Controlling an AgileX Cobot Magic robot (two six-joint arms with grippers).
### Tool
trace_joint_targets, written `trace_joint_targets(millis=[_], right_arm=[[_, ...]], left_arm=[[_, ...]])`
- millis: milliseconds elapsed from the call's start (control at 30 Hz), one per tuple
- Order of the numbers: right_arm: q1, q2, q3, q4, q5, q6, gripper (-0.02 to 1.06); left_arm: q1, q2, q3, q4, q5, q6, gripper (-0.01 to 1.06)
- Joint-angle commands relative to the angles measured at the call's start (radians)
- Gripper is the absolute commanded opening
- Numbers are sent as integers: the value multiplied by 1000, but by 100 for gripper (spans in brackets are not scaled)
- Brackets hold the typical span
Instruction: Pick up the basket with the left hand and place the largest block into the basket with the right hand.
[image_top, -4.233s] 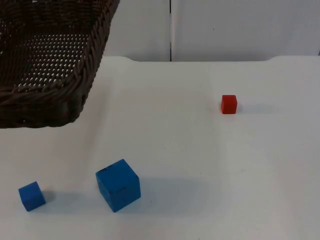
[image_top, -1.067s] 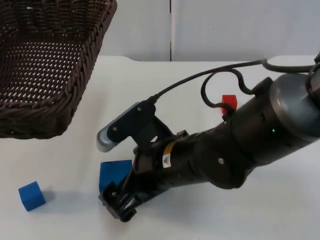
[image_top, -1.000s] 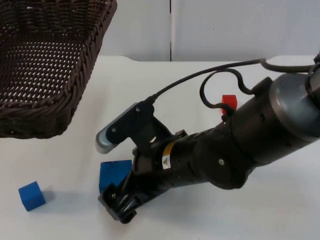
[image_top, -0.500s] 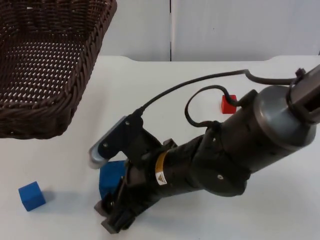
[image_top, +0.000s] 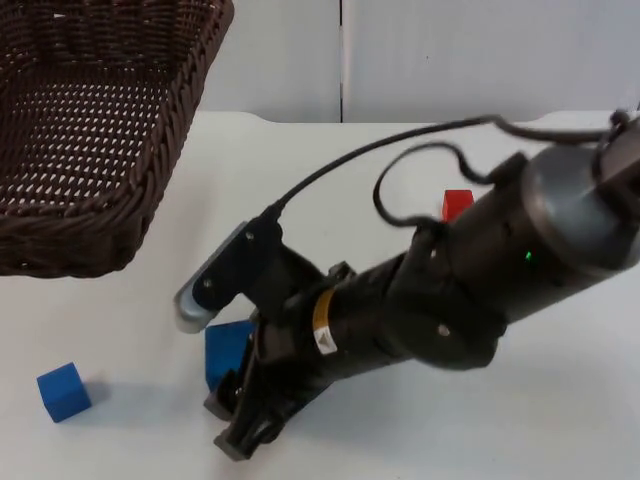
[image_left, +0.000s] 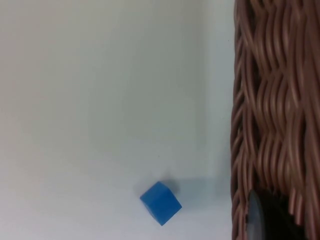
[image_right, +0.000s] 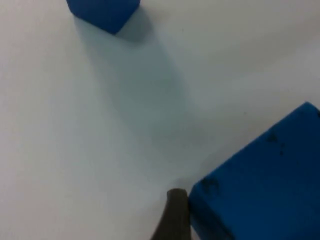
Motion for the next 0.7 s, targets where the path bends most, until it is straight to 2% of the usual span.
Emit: trace_joint_targets(millis=[0,133,467,667], right_arm=[[4,-44,-3,-5,60,-16,0],[4,-96,24,-5,102,-17,0],[4,-238,237,-5,102,-21,0],[4,-368,332,-1,176,-21,0]], left_arm=[[3,-12,-2,-17,-1,-7,0],[3,-12,-2,-17,-5,-7,0],[3,-12,-2,-17,-7,-7,0],[3,-12,-2,-17,-7,-7,0]])
